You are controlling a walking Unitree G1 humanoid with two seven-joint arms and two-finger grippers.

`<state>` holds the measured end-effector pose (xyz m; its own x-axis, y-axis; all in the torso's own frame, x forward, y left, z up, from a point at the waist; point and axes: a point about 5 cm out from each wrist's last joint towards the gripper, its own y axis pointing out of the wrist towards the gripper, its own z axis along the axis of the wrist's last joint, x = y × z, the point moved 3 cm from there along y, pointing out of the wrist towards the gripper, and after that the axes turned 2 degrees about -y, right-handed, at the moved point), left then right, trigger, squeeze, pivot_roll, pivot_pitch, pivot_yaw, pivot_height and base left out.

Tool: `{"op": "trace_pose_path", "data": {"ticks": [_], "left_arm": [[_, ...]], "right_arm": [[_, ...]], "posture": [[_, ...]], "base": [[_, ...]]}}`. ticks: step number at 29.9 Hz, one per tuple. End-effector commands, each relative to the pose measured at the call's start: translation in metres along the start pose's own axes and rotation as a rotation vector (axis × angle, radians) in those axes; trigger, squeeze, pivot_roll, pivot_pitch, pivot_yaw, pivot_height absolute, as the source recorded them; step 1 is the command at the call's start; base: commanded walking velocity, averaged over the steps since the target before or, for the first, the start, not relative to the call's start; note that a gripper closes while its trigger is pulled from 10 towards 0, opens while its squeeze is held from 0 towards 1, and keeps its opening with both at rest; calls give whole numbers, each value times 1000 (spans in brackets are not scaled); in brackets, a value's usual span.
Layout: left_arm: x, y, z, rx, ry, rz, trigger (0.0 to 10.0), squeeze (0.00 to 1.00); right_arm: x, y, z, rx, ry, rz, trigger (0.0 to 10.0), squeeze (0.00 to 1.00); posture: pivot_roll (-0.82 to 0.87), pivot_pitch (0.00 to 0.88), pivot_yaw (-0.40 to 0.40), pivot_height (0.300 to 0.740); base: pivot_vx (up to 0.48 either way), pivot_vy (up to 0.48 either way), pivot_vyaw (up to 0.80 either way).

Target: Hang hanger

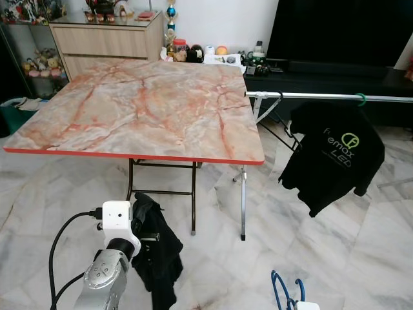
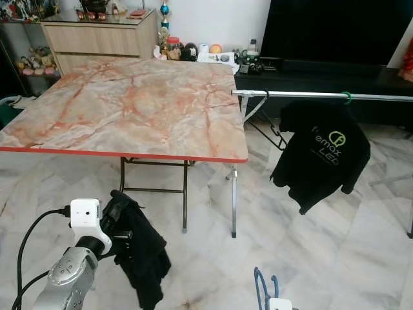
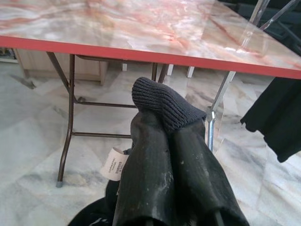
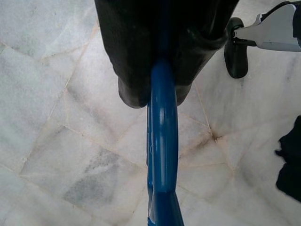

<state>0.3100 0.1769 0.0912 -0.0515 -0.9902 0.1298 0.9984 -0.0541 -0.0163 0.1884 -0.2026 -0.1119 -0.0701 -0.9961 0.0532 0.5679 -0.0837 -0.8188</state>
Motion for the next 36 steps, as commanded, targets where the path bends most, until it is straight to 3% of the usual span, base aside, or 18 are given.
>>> {"op": "trace_pose_path", "data": {"ticks": [1,15,20,26,29,31,32,34,36], "left_arm": [[8,3,14,52,12,-34,10000,0],[8,4,16,59,12,-36,10000,0],[9,5,21,71,13,-39,10000,0],[11,8,31,97,17,-53,10000,0],[15,12,45,132,25,-76,10000,0],[22,21,78,219,35,-118,10000,0],[22,21,78,219,35,-118,10000,0],[33,30,114,309,85,-180,10000,0],[40,35,131,352,111,-211,10000,0]], "right_arm": [[3,0,3,9,-6,-5,10000,0],[2,0,4,13,-35,5,10000,0],[2,0,4,13,-36,8,10000,0],[2,0,3,11,-18,2,10000,0],[2,0,3,11,-18,3,10000,0],[2,0,3,11,-16,3,10000,0],[2,0,3,11,-16,3,10000,0],[1,0,4,12,-16,4,10000,0],[1,0,4,12,-17,6,10000,0]], "posture": [[177,0,-30,740],[178,0,-30,740],[178,0,-30,740],[180,0,-30,740],[179,0,-29,740],[184,0,-30,740],[184,0,-30,740],[191,0,-33,740],[196,0,-34,740]], "base": [[319,0,0],[327,0,0],[330,0,683],[336,0,0],[339,0,0],[341,0,0],[341,0,0],[341,0,0],[343,0,0]]}}
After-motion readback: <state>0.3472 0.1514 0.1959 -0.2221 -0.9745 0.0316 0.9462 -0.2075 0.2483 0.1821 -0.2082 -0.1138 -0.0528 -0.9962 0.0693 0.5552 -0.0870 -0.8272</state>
